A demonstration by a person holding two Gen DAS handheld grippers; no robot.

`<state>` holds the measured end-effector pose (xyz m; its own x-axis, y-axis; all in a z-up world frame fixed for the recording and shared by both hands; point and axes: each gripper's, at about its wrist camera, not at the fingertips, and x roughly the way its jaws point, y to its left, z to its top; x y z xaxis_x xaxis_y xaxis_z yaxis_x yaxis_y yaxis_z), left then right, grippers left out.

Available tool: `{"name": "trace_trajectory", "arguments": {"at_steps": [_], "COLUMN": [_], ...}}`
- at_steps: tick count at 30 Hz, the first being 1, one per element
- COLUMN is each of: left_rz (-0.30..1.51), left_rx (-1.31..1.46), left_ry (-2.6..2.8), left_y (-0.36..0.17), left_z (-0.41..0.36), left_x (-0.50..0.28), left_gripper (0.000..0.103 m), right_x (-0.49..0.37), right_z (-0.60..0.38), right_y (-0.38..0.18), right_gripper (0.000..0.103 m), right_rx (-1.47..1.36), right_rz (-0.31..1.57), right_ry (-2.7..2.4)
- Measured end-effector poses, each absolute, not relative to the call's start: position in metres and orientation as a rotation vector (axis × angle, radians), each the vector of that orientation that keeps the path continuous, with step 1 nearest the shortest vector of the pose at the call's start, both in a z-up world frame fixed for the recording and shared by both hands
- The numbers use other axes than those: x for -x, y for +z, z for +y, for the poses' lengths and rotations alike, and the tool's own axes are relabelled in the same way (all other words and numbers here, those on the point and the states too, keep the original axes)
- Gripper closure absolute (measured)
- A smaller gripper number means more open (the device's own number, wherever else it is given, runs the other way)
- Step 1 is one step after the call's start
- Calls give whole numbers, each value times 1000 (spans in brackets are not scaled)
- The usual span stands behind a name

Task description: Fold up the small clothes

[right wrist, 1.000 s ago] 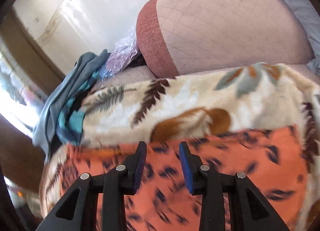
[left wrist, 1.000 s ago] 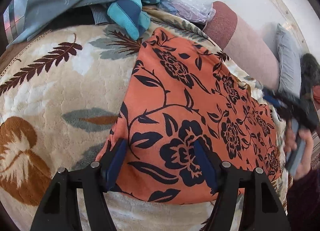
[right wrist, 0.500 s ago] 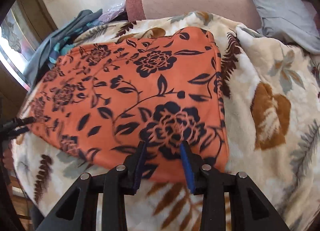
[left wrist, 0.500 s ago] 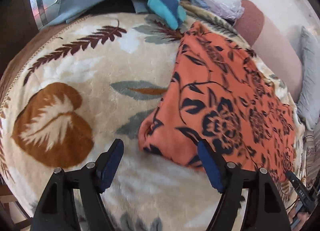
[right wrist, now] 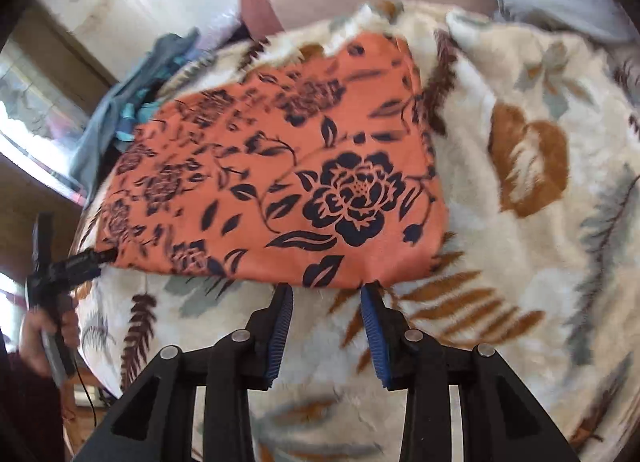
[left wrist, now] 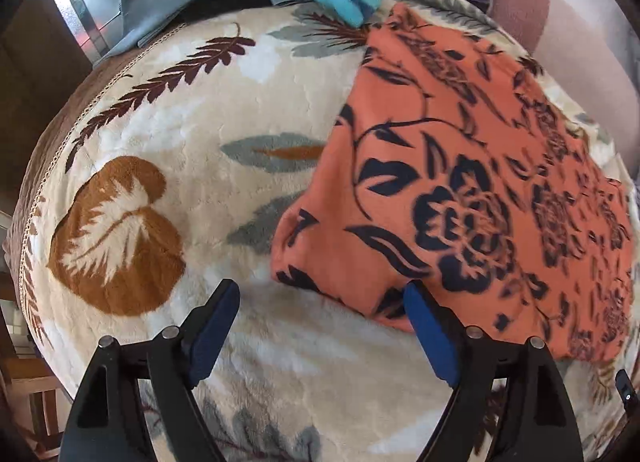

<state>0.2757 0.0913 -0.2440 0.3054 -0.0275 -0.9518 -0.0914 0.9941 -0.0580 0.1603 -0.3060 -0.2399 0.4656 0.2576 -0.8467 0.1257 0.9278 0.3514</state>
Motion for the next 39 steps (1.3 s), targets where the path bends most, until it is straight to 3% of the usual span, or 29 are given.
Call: {"name": "trace_trajectory", "arguments": {"at_steps": [11, 26, 29, 39], "left_rz": [1166, 927, 891, 865], "left_rx": [168, -151, -155, -168], "left_ry": [-129, -99, -86, -34], "left_y": [-199, -162, -152, -151], "left_z": [77, 56, 56, 72], "left_x": [-151, -46, -45, -48], "left_gripper": [18, 17, 17, 17], "right_x": [-63, -27, -26, -30], "right_z": [-351, -308, -277, -179], "right_y": [-204, -196, -188, -205], "right_gripper": [64, 64, 46, 45], "right_rx": [-534, -664, -673, -517], "right_rz": [924, 884, 851, 890], "right_ry": [96, 252, 306, 424]}}
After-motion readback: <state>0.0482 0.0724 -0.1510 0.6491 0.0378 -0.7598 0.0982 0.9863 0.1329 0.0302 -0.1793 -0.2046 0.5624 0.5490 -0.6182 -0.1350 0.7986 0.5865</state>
